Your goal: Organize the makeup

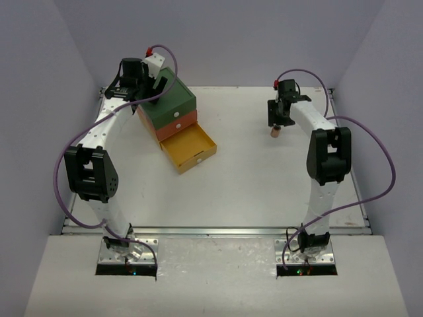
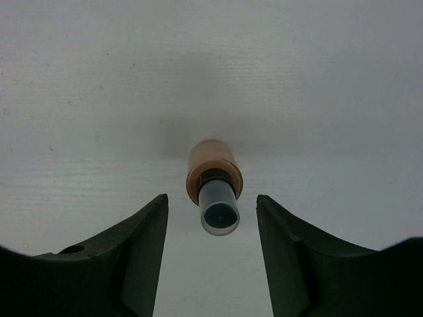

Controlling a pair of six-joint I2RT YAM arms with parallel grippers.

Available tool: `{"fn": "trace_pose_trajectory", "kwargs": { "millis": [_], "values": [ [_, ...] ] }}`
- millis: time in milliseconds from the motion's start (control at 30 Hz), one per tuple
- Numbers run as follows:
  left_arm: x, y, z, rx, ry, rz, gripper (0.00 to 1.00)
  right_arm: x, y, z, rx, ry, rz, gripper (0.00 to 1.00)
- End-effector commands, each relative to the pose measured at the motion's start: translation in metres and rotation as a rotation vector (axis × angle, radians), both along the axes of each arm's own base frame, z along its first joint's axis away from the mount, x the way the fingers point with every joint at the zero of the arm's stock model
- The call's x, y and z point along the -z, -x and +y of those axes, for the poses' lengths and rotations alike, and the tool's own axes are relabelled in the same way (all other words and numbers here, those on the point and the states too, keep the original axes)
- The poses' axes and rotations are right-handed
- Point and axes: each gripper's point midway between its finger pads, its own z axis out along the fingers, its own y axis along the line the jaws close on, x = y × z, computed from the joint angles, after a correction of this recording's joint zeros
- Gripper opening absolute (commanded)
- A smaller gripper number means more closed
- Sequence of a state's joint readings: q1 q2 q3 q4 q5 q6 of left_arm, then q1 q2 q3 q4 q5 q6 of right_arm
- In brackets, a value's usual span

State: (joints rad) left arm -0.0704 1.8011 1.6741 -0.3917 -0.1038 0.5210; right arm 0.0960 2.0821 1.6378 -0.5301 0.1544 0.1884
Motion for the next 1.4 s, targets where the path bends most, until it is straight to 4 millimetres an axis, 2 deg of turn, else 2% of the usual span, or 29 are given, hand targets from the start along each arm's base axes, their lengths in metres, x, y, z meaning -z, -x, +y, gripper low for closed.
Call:
{"fn": "trace_pose_trajectory", "kwargs": {
  "millis": [0, 167, 300, 500, 633, 700, 767, 833, 900, 933, 1000, 1133, 1233, 1300, 1367],
  "values": [
    [0.055, 0.023, 0.010, -0.010, -0.047, 0.193, 0.93, -0.017, -0.024, 0.000, 0.009, -0.034, -0.069, 0.53],
    [0.055, 0.023, 0.011, -0.011, -0.051, 0.196, 0.93, -0.015, -0.031, 0.004, -0.013, -0.047, -0.072, 0.46],
    [0.054, 0.024, 0.011, -0.013, -0.053, 0.195, 0.93, -0.011, -0.032, 0.002, -0.009, -0.035, -0.067, 0.45],
    [0.055, 0.024, 0.010, -0.008, -0.050, 0.197, 0.93, -0.004, -0.025, 0.002, -0.013, -0.034, -0.043, 0.45],
    [0.057, 0.024, 0.010, -0.010, -0.046, 0.201, 0.93, -0.001, -0.024, 0.002, -0.020, -0.038, -0.039, 0.35],
    [0.057, 0.024, 0.010, -0.010, -0.046, 0.202, 0.93, -0.002, -0.025, 0.004, -0.028, -0.049, -0.041, 0.22],
    [0.056, 0.024, 0.009, -0.009, -0.044, 0.199, 0.93, -0.003, -0.024, 0.004, -0.024, -0.050, -0.041, 0.19],
    [0.055, 0.024, 0.010, -0.011, -0.044, 0.196, 0.93, -0.001, -0.021, 0.003, -0.020, -0.047, -0.036, 0.23],
    [0.055, 0.024, 0.010, -0.011, -0.044, 0.196, 0.93, 0.001, -0.017, 0.002, -0.023, -0.039, -0.027, 0.35],
    [0.055, 0.024, 0.010, -0.011, -0.044, 0.196, 0.93, 0.001, -0.016, 0.002, -0.026, -0.036, -0.024, 0.37],
    [0.055, 0.024, 0.010, -0.011, -0.044, 0.196, 0.93, 0.003, -0.014, 0.001, -0.033, -0.033, -0.018, 0.40],
    [0.056, 0.024, 0.009, -0.009, -0.041, 0.199, 0.93, 0.005, -0.008, 0.000, -0.037, -0.026, -0.009, 0.36],
    [0.055, 0.023, 0.008, -0.007, -0.031, 0.196, 0.93, 0.004, -0.007, 0.000, -0.037, -0.025, -0.028, 0.27],
    [0.056, 0.023, 0.007, -0.007, -0.029, 0.197, 0.93, 0.002, -0.007, 0.000, -0.038, -0.027, -0.036, 0.12],
    [0.055, 0.024, 0.007, -0.008, -0.031, 0.197, 0.93, -0.001, -0.008, 0.002, -0.044, -0.034, -0.044, 0.02]
  ]
}}
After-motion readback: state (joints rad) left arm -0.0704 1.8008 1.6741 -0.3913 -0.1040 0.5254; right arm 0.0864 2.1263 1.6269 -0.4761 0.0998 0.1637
